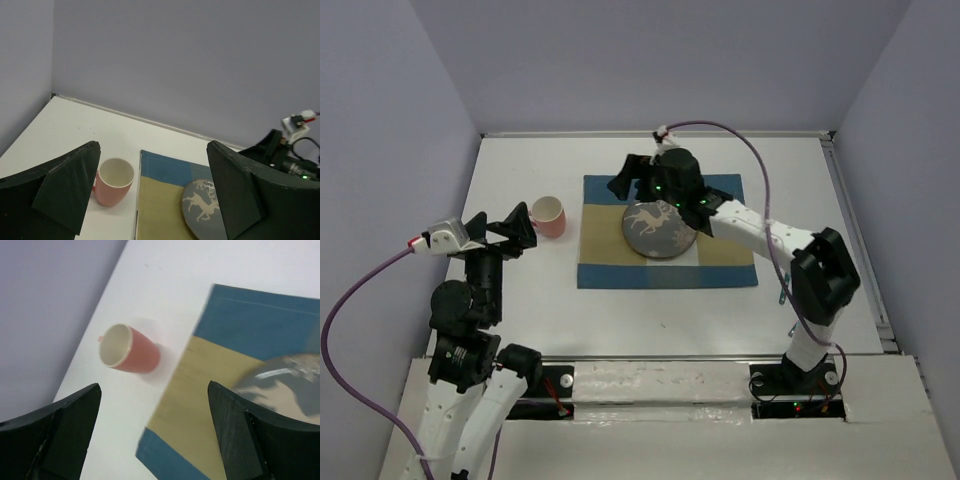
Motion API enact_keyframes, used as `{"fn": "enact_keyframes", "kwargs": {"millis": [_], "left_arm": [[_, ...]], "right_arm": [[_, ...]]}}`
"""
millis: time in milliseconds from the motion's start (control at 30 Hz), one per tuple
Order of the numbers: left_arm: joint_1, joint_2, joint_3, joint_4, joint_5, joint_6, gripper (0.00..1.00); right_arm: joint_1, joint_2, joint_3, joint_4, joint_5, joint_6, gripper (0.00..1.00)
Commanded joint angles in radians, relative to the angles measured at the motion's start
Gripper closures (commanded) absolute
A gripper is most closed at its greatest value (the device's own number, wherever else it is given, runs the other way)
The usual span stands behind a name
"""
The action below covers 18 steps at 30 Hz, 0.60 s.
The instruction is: Set the dinner table for one person
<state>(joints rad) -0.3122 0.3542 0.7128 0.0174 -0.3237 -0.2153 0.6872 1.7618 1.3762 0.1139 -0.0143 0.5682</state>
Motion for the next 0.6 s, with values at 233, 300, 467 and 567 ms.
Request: {"fn": "enact_keyframes", "kwargs": {"millis": [233,300,467,567], "left_arm": [[0.007,-0.018,-0.009,0.082,-0.034,0.024,0.01],[0.007,-0.021,-0.009,0.082,-0.032,0.022,0.01],[0.007,-0.031,-0.010,0.082,-0.028,0.021,0.01],[0.007,-0.031,-0.010,0.082,-0.025,0.019,0.01]], "right_arm": [[0.210,0.597,0.808,-0.302,0.019,-0.122,0.04],[0.221,0.663,0.942,-0.370,0.057,-0.117,0.04],[0.232,0.742,0.986,-0.401,0.120,-0.097,0.16],[0.232,0.761,0.975,-0.401,0.125,-0.093,0.25]]}}
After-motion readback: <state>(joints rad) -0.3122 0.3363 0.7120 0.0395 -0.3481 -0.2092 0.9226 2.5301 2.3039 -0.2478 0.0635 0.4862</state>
